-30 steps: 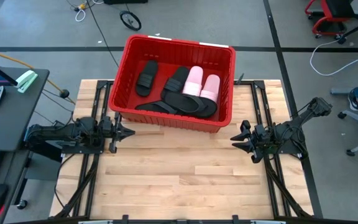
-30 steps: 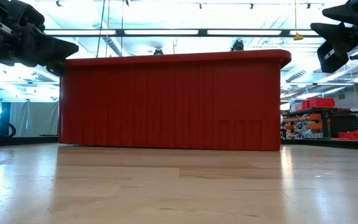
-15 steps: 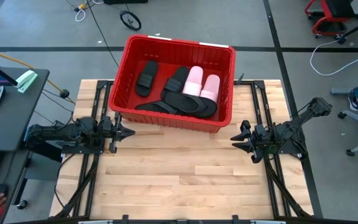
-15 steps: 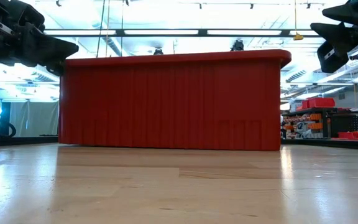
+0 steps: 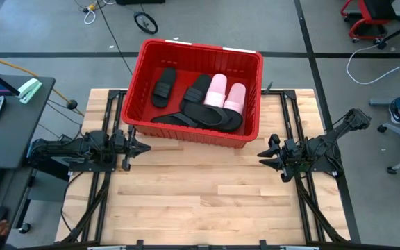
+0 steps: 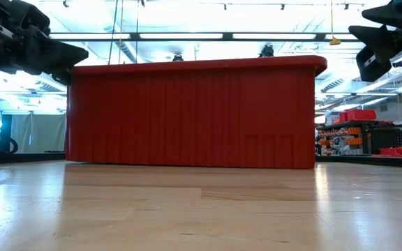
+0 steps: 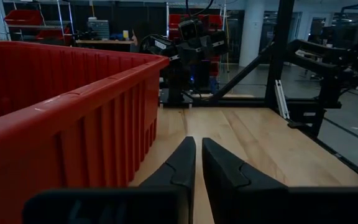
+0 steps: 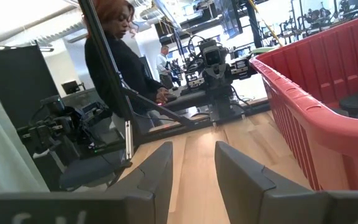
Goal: Pick and place slides into bin
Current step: Return to Home Position
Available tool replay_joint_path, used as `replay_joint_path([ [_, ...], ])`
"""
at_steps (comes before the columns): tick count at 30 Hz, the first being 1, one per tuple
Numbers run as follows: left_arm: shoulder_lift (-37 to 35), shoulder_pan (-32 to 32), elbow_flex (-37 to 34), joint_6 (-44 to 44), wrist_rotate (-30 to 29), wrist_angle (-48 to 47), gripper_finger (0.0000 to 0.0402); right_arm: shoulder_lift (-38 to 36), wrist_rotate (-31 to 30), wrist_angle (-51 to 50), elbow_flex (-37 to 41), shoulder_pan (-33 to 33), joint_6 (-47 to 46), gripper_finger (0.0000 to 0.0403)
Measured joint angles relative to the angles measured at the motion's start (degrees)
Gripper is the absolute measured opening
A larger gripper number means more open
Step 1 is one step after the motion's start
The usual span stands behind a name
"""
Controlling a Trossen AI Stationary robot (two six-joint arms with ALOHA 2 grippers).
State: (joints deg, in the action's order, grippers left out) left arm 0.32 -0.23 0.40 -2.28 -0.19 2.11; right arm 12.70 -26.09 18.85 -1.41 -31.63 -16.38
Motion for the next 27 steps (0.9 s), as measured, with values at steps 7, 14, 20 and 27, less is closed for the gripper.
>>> replay_joint_path([
  [7,0.0,0.0,0.0,0.0,0.0,0.0,0.0032,0.0,0.0,0.0,0.0,0.0,0.0,0.0126],
  [14,0.0,0.0,0.0,0.0,0.0,0.0,0.0021,0.0,0.0,0.0,0.0,0.0,0.0,0.0126],
  [20,0.0,0.0,0.0,0.0,0.0,0.0,0.0027,0.0,0.0,0.0,0.0,0.0,0.0,0.0126],
  [27,0.0,0.0,0.0,0.0,0.0,0.0,0.0036,0.0,0.0,0.0,0.0,0.0,0.0,0.0126],
])
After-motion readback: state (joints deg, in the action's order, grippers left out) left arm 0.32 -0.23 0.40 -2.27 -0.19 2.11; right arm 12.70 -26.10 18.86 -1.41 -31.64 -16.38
